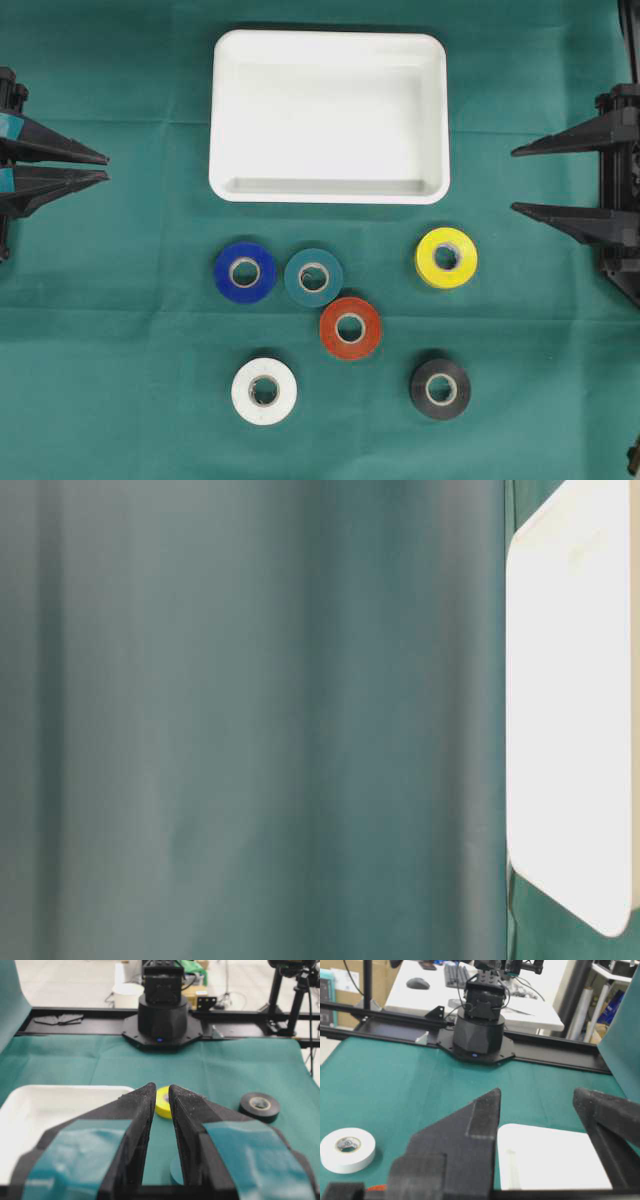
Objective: Put the tape into the white case with the right arm.
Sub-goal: 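Open the right gripper and start moving it toward the tape rolls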
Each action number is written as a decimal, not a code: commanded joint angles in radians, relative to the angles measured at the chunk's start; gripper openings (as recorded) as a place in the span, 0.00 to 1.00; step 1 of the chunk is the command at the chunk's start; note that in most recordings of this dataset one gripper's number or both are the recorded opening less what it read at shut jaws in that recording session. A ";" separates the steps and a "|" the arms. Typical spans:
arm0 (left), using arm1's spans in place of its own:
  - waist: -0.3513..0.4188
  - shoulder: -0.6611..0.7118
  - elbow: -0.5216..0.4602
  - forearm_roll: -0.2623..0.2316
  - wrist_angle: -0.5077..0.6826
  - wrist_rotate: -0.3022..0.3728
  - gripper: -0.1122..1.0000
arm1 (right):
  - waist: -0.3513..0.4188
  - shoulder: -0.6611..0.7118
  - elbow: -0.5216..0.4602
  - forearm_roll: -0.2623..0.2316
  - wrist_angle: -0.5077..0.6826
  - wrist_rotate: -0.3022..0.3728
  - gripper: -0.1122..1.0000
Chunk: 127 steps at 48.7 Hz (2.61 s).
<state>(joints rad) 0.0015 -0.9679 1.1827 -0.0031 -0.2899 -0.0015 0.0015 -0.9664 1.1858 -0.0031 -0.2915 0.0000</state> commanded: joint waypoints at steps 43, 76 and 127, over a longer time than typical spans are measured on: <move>-0.002 -0.365 0.225 -0.026 0.241 -0.015 0.11 | -0.021 -0.015 0.049 -0.011 0.003 0.002 0.13; 0.000 -0.368 0.268 -0.025 0.380 -0.015 0.11 | -0.043 -0.034 0.035 -0.037 0.439 0.169 0.65; 0.000 -0.370 0.273 -0.025 0.380 -0.015 0.11 | 0.179 -0.011 0.077 -0.094 0.390 0.167 0.65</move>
<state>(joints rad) 0.0015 -1.3514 1.4680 -0.0276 0.0951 -0.0184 0.1779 -0.9925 1.2763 -0.0905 0.1089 0.1657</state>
